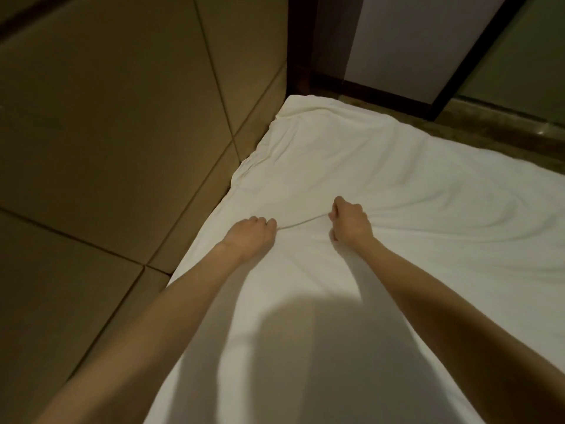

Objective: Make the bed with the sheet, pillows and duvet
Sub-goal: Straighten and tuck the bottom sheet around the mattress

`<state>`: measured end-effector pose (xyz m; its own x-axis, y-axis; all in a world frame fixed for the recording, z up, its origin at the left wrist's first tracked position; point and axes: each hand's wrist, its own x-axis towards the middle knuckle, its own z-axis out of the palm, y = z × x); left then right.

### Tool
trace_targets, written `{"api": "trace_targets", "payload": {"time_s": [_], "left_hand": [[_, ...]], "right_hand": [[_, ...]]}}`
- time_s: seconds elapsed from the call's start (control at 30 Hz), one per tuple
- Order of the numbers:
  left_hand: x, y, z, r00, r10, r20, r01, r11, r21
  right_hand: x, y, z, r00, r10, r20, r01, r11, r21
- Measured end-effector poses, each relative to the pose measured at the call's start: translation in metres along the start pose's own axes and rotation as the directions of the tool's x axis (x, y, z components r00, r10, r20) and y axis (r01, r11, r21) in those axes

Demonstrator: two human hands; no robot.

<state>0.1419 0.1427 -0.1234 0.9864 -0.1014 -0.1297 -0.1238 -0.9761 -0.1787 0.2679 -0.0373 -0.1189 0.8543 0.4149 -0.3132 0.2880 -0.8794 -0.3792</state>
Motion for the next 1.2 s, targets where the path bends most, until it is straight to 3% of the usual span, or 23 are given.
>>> {"api": "trace_targets", "payload": {"time_s": [0.17, 0.23, 0.3, 0.4, 0.6, 0.67, 0.8, 0.9, 1.07, 1.2], "left_hand": [[0.004, -0.010, 0.007, 0.999, -0.031, -0.017, 0.032, 0.999, 0.023], [0.011, -0.010, 0.004, 0.998, -0.052, -0.044, 0.054, 0.997, 0.046], [0.018, -0.009, 0.002, 0.997, -0.071, 0.034, 0.068, 0.993, 0.096], [0.030, -0.006, 0.009, 0.960, -0.108, 0.257, 0.096, 0.994, 0.060], [0.029, 0.002, 0.027, 0.960, -0.190, 0.203, 0.189, 0.982, 0.025], [0.028, -0.001, 0.026, 0.966, -0.206, 0.157, 0.222, 0.971, -0.089], [0.041, -0.015, 0.030, 0.915, -0.371, 0.155, 0.401, 0.811, -0.426], [0.053, -0.020, 0.029, 0.865, -0.484, 0.135, 0.466, 0.671, -0.577], [0.072, -0.022, 0.020, 0.896, -0.353, 0.268, 0.444, 0.707, -0.550], [0.082, -0.022, 0.025, 0.894, -0.345, 0.285, 0.447, 0.676, -0.586]], "right_hand": [[0.028, -0.020, 0.008, 0.995, 0.083, -0.062, -0.060, 0.950, 0.305], [0.035, -0.021, 0.011, 0.993, 0.080, -0.085, -0.045, 0.934, 0.354], [0.042, -0.020, 0.012, 0.993, 0.051, -0.106, -0.008, 0.931, 0.365], [0.051, -0.017, 0.010, 0.994, -0.012, -0.113, 0.047, 0.950, 0.310], [0.054, -0.003, 0.017, 0.988, -0.109, -0.110, 0.136, 0.948, 0.288], [0.056, 0.001, 0.015, 0.989, -0.122, -0.080, 0.138, 0.962, 0.235], [0.068, 0.008, -0.002, 0.991, -0.001, -0.131, 0.029, 0.976, 0.216], [0.083, 0.020, -0.024, 0.984, 0.055, -0.172, -0.052, 0.998, 0.022], [0.094, 0.042, -0.040, 0.993, 0.053, 0.107, -0.047, 0.997, -0.060], [0.098, 0.044, -0.033, 0.988, 0.030, 0.153, -0.031, 1.000, 0.006]]}}
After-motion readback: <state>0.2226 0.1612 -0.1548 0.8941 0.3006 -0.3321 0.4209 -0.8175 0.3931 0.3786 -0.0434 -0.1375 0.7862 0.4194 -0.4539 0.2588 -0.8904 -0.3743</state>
